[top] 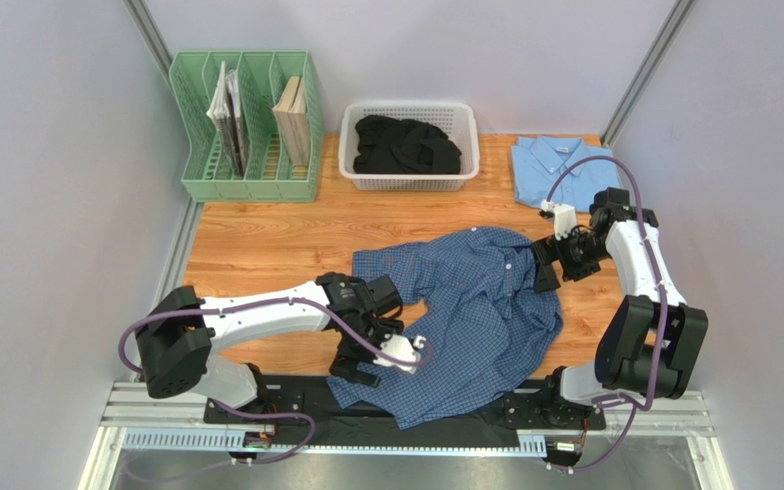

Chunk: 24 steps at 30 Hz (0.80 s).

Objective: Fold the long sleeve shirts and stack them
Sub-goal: Move the shirt to the center of the board, then flatten the shirt out

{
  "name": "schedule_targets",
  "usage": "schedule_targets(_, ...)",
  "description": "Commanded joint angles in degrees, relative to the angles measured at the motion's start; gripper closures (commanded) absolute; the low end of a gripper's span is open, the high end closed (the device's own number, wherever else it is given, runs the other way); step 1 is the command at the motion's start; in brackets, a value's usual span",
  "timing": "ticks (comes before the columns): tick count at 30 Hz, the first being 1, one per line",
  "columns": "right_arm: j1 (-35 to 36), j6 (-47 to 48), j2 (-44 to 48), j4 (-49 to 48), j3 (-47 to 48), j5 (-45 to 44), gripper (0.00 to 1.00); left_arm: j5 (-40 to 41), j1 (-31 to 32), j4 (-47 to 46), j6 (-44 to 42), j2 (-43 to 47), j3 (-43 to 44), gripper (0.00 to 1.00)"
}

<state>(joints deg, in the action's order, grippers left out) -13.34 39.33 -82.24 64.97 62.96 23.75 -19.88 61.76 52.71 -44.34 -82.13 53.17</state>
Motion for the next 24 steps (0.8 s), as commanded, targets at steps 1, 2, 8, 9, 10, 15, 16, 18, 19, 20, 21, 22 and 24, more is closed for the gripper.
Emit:
schedule_targets(1, -0.4, 1.9, 2.1, 3.8, 4.2, 5.1, 0.12, 2.2, 7.9, -3.9, -2.8, -0.7, -1.9, 0.01)
schedule_targets(2, -0.5, 1.9, 2.2, 4.3, 4.8, 5.5, 0.11, 4.0, 10.2, -5.8, -2.7, -1.0, -3.3, 0.01)
schedule_targets(8, -1.4, 3.2, 5.7, 5.9, 5.5, 8.1, 0.09, 12.0, 11.7, -11.0, -0.8, -5.7, -3.5, 0.41)
schedule_targets(9, -1.5, 3.5, 6.3, 5.9, 5.3, 8.9, 0.09, 12.3, 11.4, -10.9, -0.1, -5.0, -3.1, 0.51)
schedule_targets(10, -1.6, 4.1, 7.9, 5.7, 4.9, 9.4, 0.09, 11.9, 9.5, -10.3, 0.3, -3.9, -1.2, 0.84)
schedule_targets(15, -1.6, 5.1, 11.7, 2.5, 4.5, 15.4, 0.08, -3.0, -6.2, -0.9, 7.5, 2.5, 14.7, 1.0)
schedule_targets(16, -1.6, 4.7, 12.8, 1.1, 4.5, 16.5, 0.08, -7.4, -12.9, 1.0, 9.2, 2.0, 22.1, 1.0)
schedule_targets(18, -1.5, 3.5, 13.6, -3.1, 4.3, 21.0, 0.06, -12.4, -19.3, 3.2, 12.2, -2.0, 30.0, 1.0)
schedule_targets(19, -1.4, 2.9, 14.0, -4.4, 4.2, 22.5, 0.05, -16.0, -24.3, 4.8, 16.0, -3.7, 37.3, 1.0)
schedule_targets(20, -1.2, 1.9, 14.8, -5.7, 4.1, 24.0, 0.05, -18.2, -26.3, 5.6, 17.3, -7.4, 40.7, 1.0)
schedule_targets(21, -1.1, 1.2, 15.3, -8.4, 4.0, 26.8, 0.04, -20.4, -28.0, 6.6, 18.7, -9.3, 46.4, 1.0)
schedule_targets(22, 0.0, 0.3, 15.9, -10.1, 3.8, 27.7, 0.04, -22.8, -30.2, 7.7, 20.4, -10.8, 48.8, 1.0)
schedule_targets(24, 2.1, -4.0, 18.4, -17.7, 2.2, 28.2, 0.02, -23.4, -31.3, 7.9, 21.2, -14.3, 52.9, 1.0)
